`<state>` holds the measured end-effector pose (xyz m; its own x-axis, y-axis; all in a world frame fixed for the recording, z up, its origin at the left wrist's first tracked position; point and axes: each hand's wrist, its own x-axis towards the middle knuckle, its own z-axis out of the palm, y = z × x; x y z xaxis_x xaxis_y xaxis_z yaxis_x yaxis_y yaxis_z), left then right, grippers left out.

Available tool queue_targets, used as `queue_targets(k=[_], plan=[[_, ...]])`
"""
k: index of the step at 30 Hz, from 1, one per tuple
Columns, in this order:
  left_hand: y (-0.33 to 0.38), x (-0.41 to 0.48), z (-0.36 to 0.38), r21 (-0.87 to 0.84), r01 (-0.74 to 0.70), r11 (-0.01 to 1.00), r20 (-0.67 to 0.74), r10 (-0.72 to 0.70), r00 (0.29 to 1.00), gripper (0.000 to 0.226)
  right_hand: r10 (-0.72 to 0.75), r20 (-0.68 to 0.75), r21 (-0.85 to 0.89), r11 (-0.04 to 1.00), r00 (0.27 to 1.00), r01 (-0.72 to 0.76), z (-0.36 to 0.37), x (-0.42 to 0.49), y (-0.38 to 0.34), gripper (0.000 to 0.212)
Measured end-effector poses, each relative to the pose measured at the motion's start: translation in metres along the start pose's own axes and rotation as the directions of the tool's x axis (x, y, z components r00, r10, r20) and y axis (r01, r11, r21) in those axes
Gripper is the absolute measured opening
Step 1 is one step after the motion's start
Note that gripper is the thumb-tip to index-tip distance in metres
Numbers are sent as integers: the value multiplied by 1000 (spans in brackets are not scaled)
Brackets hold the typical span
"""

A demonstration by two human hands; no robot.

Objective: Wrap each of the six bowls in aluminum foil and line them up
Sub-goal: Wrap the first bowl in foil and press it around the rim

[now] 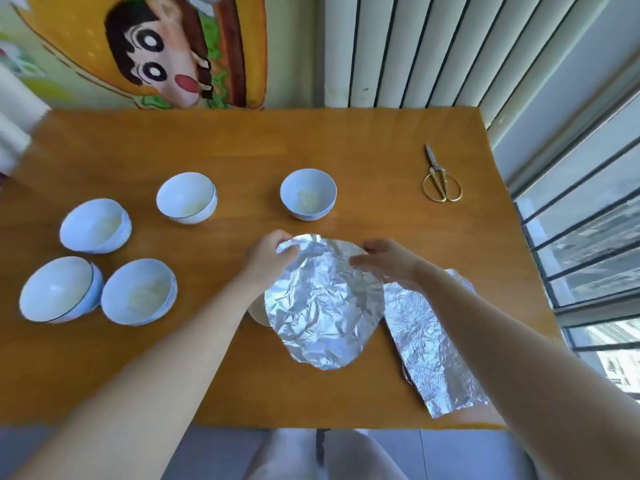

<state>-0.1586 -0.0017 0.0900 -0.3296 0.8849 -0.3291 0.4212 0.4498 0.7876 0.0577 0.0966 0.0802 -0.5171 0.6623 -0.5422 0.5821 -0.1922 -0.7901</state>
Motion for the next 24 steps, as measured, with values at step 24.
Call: queue_targets(k=[24], plan=[[-101,-5,-35,11,162,987,-148,-159,976,37,252,-332,317,937,909,-144,119,26,12,16]])
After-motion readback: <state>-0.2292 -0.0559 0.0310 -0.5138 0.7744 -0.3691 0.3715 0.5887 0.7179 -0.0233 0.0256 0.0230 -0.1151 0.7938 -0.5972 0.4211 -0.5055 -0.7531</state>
